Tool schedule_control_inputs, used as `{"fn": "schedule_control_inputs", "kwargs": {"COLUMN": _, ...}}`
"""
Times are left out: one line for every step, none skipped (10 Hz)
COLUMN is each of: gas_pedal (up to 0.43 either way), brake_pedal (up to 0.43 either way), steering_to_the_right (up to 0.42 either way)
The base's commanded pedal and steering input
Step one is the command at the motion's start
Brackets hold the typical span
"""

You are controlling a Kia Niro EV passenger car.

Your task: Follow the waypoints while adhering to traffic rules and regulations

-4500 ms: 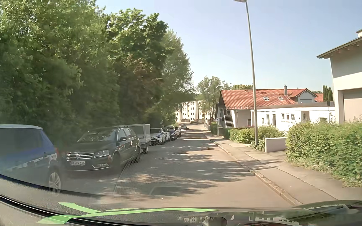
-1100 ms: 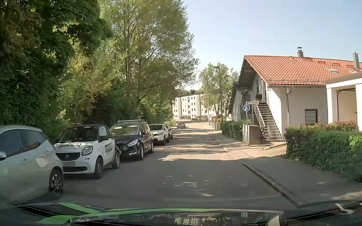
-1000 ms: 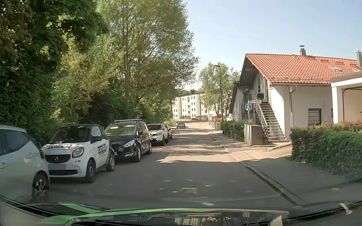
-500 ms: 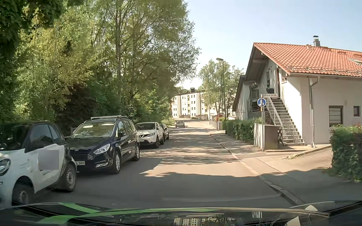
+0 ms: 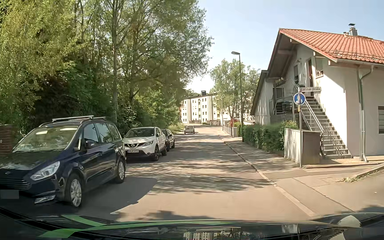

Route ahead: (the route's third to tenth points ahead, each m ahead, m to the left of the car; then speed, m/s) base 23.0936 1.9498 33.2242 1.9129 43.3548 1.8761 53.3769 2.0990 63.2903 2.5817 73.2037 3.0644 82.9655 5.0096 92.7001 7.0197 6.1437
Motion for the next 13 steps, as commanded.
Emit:
{"fn": "schedule_control_inputs", "kwargs": {"gas_pedal": 0.000, "brake_pedal": 0.000, "steering_to_the_right": -0.001}}
{"fn": "schedule_control_inputs", "kwargs": {"gas_pedal": 0.000, "brake_pedal": 0.000, "steering_to_the_right": -0.001}}
{"fn": "schedule_control_inputs", "kwargs": {"gas_pedal": 0.000, "brake_pedal": 0.000, "steering_to_the_right": -0.001}}
{"fn": "schedule_control_inputs", "kwargs": {"gas_pedal": 0.000, "brake_pedal": 0.000, "steering_to_the_right": -0.001}}
{"fn": "schedule_control_inputs", "kwargs": {"gas_pedal": 0.000, "brake_pedal": 0.000, "steering_to_the_right": -0.001}}
{"fn": "schedule_control_inputs", "kwargs": {"gas_pedal": 0.000, "brake_pedal": 0.000, "steering_to_the_right": -0.001}}
{"fn": "schedule_control_inputs", "kwargs": {"gas_pedal": 0.000, "brake_pedal": 0.000, "steering_to_the_right": -0.001}}
{"fn": "schedule_control_inputs", "kwargs": {"gas_pedal": 0.000, "brake_pedal": 0.000, "steering_to_the_right": -0.001}}
{"fn": "schedule_control_inputs", "kwargs": {"gas_pedal": 0.000, "brake_pedal": 0.000, "steering_to_the_right": -0.001}}
{"fn": "schedule_control_inputs", "kwargs": {"gas_pedal": 0.000, "brake_pedal": 0.000, "steering_to_the_right": -0.001}}
{"fn": "schedule_control_inputs", "kwargs": {"gas_pedal": 0.000, "brake_pedal": 0.000, "steering_to_the_right": -0.001}}
{"fn": "schedule_control_inputs", "kwargs": {"gas_pedal": 0.000, "brake_pedal": 0.000, "steering_to_the_right": -0.001}}
{"fn": "schedule_control_inputs", "kwargs": {"gas_pedal": 0.047, "brake_pedal": 0.000, "steering_to_the_right": -0.001}}
